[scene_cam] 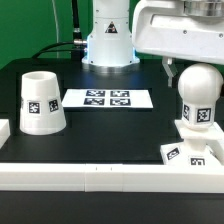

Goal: Assemble lamp

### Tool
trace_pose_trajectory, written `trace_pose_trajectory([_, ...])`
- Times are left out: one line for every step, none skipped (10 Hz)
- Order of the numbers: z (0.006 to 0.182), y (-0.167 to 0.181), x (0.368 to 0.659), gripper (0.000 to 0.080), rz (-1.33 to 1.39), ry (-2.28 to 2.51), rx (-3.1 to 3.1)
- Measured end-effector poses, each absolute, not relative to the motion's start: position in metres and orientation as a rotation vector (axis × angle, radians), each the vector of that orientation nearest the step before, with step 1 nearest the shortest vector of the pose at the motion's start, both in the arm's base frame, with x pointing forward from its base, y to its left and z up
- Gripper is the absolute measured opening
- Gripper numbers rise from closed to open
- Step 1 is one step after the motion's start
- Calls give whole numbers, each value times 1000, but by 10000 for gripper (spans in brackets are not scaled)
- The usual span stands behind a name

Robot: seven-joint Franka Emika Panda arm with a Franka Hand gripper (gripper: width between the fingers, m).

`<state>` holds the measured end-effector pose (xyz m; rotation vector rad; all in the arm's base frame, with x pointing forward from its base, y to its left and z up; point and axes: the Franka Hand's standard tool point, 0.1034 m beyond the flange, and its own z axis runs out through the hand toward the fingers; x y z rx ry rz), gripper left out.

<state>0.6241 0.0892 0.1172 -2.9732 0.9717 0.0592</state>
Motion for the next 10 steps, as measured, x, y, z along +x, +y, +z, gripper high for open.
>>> trace_pose_trajectory([117, 88, 625, 577, 84, 1156, -2873])
trace_pose_trajectory([116, 86, 626, 577, 94, 1285, -2801])
trace_pose_trajectory([115, 86, 626, 577, 101, 1372, -2753])
trace_pose_trajectory([115, 87, 626, 577, 118, 1505, -2669])
trace_pose_trajectory([115, 87, 627, 577, 133, 1611, -2592])
trace_pose_trajectory([115, 87, 628, 577, 145, 1698, -2524])
trace_pose_trajectory([115, 87, 628, 577, 164, 1820, -2426])
trace_pose_trajectory([115, 87, 628, 577, 182, 1906, -2347])
trace_pose_trajectory([115, 87, 629, 577, 193, 1940, -2310])
trace_pose_trajectory([115, 88, 629, 577, 204, 2017, -2240])
